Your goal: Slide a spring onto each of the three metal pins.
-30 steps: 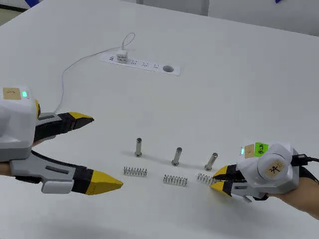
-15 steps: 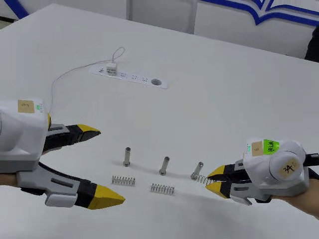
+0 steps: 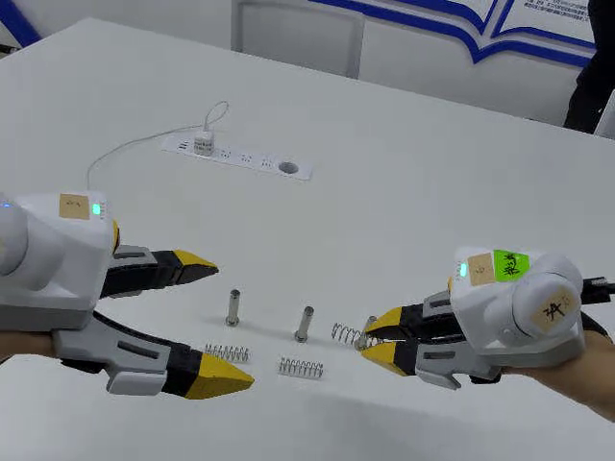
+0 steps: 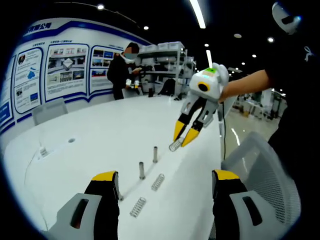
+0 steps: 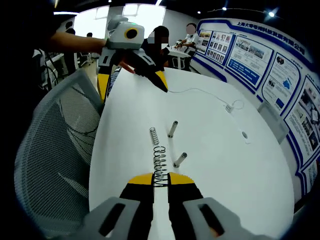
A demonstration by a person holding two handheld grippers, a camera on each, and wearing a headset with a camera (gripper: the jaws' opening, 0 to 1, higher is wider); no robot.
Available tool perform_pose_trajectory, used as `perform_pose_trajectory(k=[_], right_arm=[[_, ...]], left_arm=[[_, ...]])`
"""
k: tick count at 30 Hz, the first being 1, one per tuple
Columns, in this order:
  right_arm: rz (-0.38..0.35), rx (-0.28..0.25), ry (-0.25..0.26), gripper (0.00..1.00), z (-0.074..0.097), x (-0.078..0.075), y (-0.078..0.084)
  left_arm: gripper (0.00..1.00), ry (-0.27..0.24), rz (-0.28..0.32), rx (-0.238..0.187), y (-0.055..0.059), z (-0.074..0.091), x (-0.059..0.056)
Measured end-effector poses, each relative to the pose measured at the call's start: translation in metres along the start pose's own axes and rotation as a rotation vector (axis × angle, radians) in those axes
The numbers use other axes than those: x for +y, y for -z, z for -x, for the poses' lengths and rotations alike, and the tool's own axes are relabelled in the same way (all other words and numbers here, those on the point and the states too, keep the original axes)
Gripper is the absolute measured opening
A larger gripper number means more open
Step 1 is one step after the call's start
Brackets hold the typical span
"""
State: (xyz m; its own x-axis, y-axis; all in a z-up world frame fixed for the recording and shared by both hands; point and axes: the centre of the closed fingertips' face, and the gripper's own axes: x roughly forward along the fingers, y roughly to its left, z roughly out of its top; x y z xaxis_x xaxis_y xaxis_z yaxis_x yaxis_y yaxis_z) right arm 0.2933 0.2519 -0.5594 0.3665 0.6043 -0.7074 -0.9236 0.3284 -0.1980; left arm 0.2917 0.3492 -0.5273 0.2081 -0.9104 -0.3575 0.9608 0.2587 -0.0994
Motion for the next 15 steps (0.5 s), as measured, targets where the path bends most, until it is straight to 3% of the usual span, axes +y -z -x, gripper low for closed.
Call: perform_pose_trajectory(k=[8,15], right_arm=[[0.034,-0.027,-0.037,0.1,-0.003,0.014,-0.023],[0.045,-0.055,-0.065,0.1,-0.006,0.022,-0.038]], left_arm=[[0.64,0.046,-0.036,-0.02,-0.007,-0.009,-0.012],[0.58,0.06,-0.063,0.0,-0.004,-0.018,-0.019]])
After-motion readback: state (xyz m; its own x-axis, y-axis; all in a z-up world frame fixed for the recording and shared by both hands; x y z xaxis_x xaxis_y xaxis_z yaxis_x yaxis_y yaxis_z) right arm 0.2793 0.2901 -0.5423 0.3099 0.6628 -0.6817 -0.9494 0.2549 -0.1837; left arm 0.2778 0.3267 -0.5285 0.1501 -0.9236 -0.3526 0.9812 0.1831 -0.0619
